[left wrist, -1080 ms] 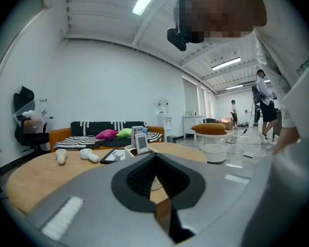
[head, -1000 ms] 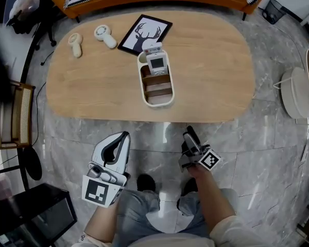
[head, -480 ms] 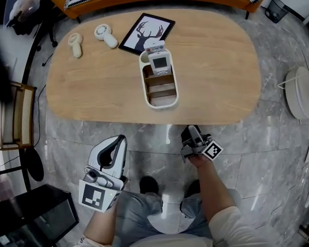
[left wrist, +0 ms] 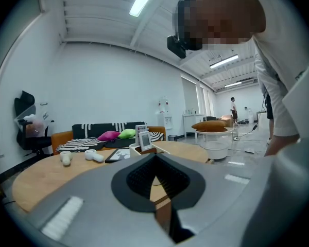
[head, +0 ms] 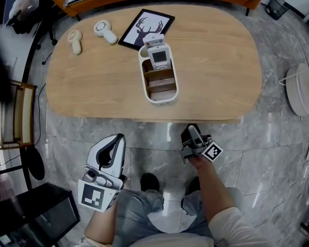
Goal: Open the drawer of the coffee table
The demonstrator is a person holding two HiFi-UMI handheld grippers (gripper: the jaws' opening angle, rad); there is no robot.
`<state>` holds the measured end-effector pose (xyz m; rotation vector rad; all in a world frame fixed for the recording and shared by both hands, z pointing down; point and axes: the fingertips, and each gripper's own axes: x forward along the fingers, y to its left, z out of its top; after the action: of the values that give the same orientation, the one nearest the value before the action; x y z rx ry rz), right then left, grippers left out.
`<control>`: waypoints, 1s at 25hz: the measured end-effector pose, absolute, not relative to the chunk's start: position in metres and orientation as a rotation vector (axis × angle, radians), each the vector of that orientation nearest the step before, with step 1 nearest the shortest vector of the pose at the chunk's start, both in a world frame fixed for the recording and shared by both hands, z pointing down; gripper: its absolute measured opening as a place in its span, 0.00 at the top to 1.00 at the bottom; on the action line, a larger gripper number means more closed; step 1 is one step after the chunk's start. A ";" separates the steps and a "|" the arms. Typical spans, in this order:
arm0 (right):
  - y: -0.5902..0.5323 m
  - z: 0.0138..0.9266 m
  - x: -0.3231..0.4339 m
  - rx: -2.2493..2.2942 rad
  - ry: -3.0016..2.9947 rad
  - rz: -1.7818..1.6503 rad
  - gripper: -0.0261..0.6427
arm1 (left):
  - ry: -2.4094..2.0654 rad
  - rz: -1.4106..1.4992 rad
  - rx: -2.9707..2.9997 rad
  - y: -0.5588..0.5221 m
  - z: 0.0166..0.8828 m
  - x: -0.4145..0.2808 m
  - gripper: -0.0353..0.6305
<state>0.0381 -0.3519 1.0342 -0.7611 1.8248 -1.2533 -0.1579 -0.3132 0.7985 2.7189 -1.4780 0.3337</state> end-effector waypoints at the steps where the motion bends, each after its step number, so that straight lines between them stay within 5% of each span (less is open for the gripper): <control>1: -0.346 1.035 0.038 -0.754 1.822 -1.264 0.24 | -1.471 0.335 2.719 -0.312 0.798 -0.157 0.95; 25: -0.198 1.030 0.032 -0.617 1.874 -1.519 0.23 | -1.321 0.287 2.718 -0.282 0.758 -0.125 0.95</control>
<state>0.0325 -0.1977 1.0296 -0.6166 1.8737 -1.5192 -0.1254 -0.2823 0.7576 2.7178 -1.3211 0.2865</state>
